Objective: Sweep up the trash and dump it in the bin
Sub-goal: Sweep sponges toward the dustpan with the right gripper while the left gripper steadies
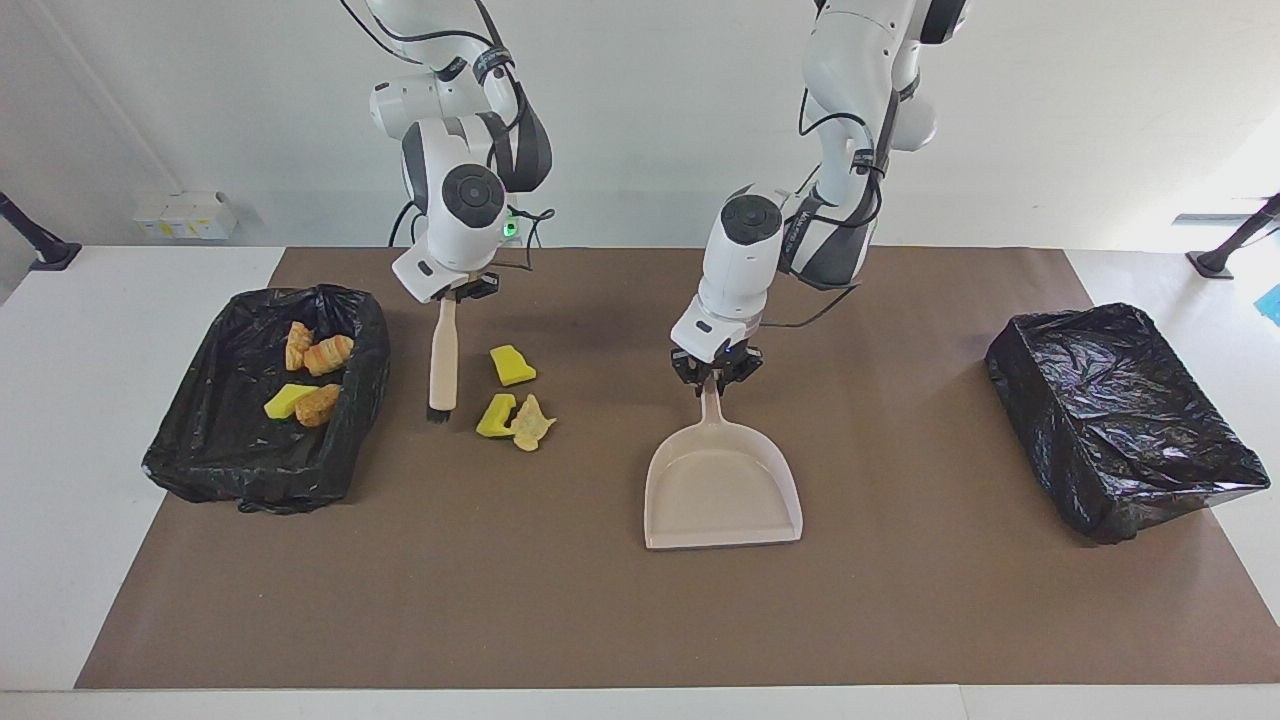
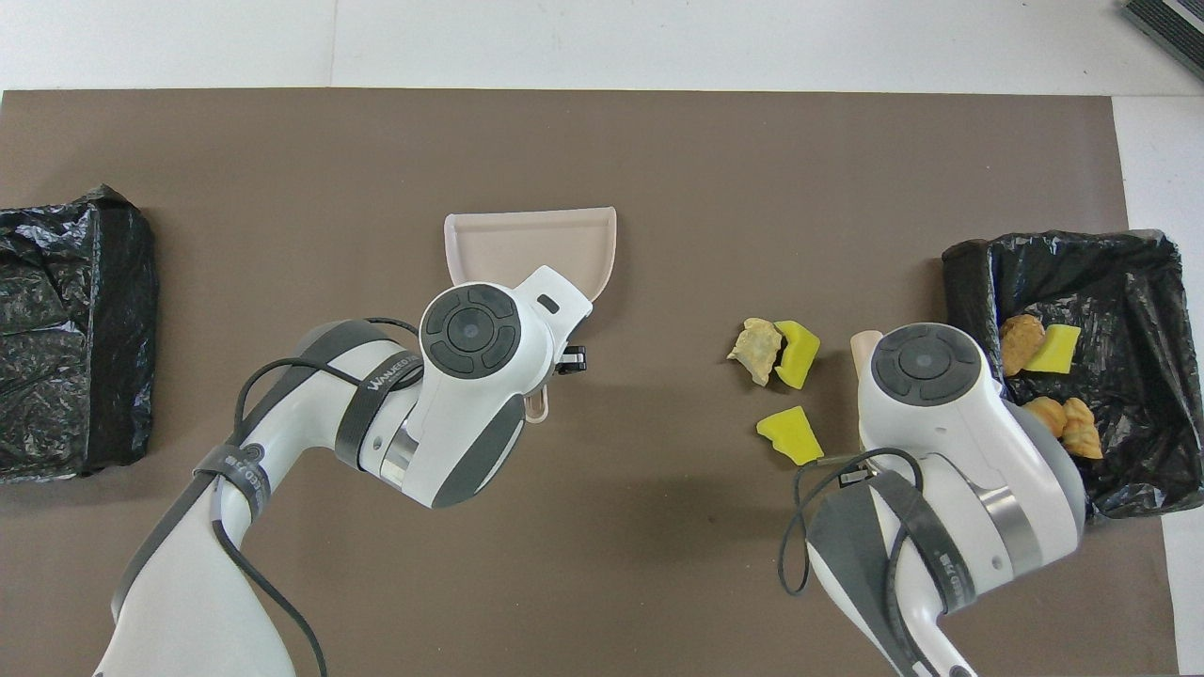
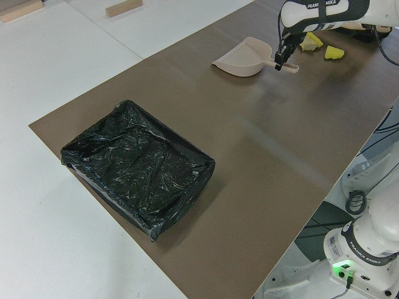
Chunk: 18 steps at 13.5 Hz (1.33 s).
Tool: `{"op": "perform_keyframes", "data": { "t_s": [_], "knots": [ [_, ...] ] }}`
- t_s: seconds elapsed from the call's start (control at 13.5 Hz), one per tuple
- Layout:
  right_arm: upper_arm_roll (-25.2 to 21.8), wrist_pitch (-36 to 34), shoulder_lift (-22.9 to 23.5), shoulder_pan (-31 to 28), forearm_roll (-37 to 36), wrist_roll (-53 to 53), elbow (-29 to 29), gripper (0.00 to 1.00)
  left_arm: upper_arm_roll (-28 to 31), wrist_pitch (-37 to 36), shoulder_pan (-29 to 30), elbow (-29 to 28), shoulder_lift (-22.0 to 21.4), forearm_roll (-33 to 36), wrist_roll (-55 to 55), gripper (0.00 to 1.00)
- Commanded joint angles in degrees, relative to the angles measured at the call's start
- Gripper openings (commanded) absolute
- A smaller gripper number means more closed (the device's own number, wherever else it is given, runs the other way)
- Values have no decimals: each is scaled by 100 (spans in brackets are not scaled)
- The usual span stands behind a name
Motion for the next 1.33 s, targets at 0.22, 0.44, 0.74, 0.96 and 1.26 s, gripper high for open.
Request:
{"op": "perform_keyframes", "data": {
  "t_s": [0.22,0.44,0.74,0.96,1.26],
  "knots": [
    [51,916,191,197,570,-90,-433,0,145,-284,311,-156,-309,87,194,0],
    [51,1234,429,495,1477,-98,-301,0,153,-634,653,-121,-536,96,1720,0],
    [59,1313,491,917,2409,-116,-108,0,153,-1188,1208,-112,-695,-18,4467,0],
    [59,1218,588,1190,2817,331,296,0,153,-1592,1374,-130,-748,-1,6395,0],
    [-2,155,306,1094,1307,297,683,0,153,-1875,1384,-200,-827,288,8287,0]
  ]
}}
